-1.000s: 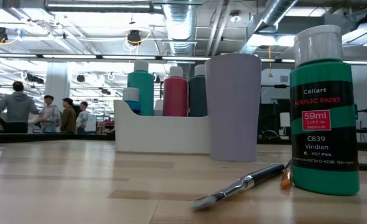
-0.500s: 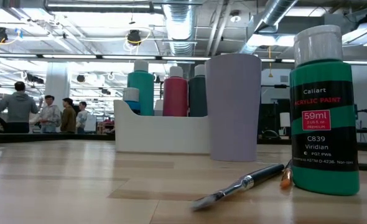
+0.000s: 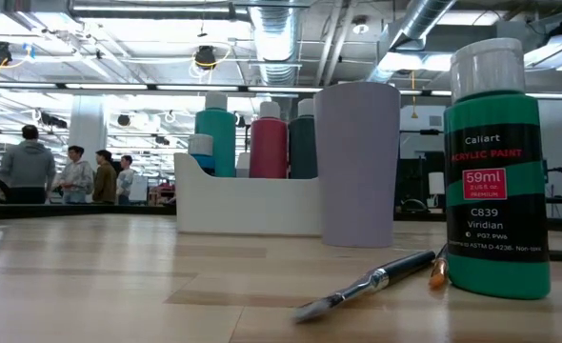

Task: Pick & Place Paint Supplies
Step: Put the silver paintbrush into the blue cup

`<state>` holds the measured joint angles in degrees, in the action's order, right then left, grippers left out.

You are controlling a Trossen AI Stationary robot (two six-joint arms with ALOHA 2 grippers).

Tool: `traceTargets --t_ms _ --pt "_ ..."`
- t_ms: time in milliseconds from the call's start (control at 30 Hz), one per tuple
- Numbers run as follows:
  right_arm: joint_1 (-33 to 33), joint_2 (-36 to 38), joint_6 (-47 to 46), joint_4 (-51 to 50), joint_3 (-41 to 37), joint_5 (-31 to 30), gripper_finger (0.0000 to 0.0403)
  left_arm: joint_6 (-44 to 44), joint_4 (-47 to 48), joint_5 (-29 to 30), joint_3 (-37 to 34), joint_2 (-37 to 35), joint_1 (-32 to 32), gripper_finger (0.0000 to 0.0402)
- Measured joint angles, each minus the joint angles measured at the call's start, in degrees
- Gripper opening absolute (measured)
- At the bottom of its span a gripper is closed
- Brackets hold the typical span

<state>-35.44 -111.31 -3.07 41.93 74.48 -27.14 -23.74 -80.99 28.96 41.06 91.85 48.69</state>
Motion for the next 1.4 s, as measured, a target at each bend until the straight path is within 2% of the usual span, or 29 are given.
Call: traceTargets --t_ms 100,267,300,633,767,967,1100,1200,1400 --pt "0.0 0.0 0.02 0.02 -0.01 -0.02 0.0009 0.03 0.0 -0.03 0.0 0.0 -0.28 0.0109" --pt "-0.02 0.0 0.02 -0.24 0.0 -0.04 0.0016 0.11 0.07 0.16 0.0 0.0 -0.31 0.0022" --pt "-0.03 0.0 0.01 -0.54 0.0 -0.09 0.002 0.18 0.16 0.19 0.0 0.0 -0.31 0.0015" --pt "-0.04 0.0 1.53 -3.3 0.02 0.03 0.0055 4.42 2.93 2.57 0.0 0.0 -0.77 0.0007" --pt "-0.04 0.0 1.5 -4.32 0.02 0.04 0.006 9.97 11.29 2.51 0.11 -2.03 -2.48 0.0007" --pt "0.46 1.24 -4.17 -10.79 -0.02 -0.02 0.0062 21.07 26.6 -1.98 0.26 -7.41 -6.05 0.0007" --pt "1.35 3.14 -8.87 -16.86 -0.09 0.41 0.0062 22.24 29.97 -1.53 0.26 -7.69 -6.44 0.0007" --pt "1.55 3.58 -10.36 -16.81 0.09 0.68 0.0062 23.78 30.58 -1.98 0.24 -7.12 -7.62 0.0006" --pt "1.82 3.39 -11.7 -17.09 0.02 0.68 0.0094 27.32 31.52 -6.94 0.31 -5.74 -10.84 0.0006"
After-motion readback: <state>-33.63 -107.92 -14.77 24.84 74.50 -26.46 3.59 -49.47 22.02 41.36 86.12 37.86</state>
